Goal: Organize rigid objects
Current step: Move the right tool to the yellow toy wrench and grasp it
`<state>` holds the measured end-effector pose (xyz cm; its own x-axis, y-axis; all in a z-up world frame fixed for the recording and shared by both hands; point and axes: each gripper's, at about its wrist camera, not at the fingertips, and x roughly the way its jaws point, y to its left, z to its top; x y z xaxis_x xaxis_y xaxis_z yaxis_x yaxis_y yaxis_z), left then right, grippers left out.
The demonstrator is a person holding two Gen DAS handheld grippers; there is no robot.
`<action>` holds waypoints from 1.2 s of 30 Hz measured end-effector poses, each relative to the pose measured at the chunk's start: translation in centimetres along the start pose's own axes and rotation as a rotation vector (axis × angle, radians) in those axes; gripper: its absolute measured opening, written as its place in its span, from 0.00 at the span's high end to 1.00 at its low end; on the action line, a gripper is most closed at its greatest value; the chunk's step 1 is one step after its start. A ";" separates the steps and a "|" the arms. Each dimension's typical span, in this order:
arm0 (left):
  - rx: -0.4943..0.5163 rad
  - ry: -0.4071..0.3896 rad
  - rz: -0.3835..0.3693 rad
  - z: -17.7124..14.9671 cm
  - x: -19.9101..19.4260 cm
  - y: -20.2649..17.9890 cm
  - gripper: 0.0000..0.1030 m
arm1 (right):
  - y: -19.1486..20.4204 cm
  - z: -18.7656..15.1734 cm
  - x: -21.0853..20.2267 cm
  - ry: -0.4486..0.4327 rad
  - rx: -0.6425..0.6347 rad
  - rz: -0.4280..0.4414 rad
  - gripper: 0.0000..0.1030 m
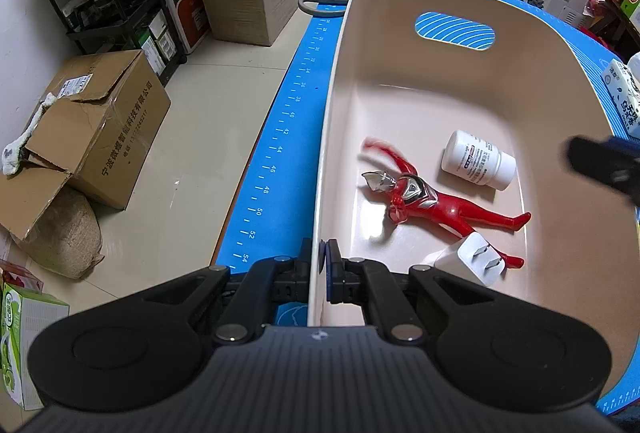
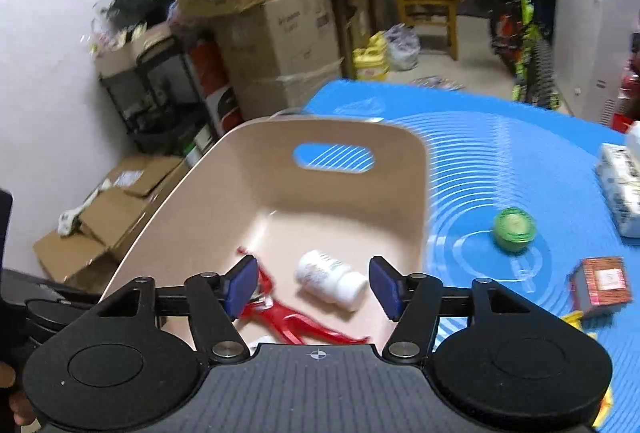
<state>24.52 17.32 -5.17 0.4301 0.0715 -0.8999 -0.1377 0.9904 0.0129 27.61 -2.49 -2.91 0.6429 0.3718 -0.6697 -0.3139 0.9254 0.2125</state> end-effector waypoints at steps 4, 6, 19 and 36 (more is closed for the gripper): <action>-0.001 -0.001 -0.002 0.1 0.0 0.0 0.93 | -3.1 0.0 -2.2 -0.040 0.049 -0.053 0.29; -0.001 -0.001 -0.003 0.1 0.0 0.1 0.93 | -4.7 0.0 -3.1 -0.053 0.076 -0.079 0.29; -0.005 -0.003 -0.003 0.0 0.0 -0.2 0.93 | -14.1 -3.1 -3.8 0.018 0.113 -0.348 0.29; -0.009 -0.005 -0.004 -0.1 0.0 0.1 0.93 | -19.2 -7.9 0.7 0.291 0.156 -0.364 0.30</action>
<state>24.43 17.37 -5.19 0.4351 0.0683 -0.8978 -0.1444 0.9895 0.0053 28.60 -20.61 -13.09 0.4621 0.0070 -0.8868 0.0175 0.9997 0.0170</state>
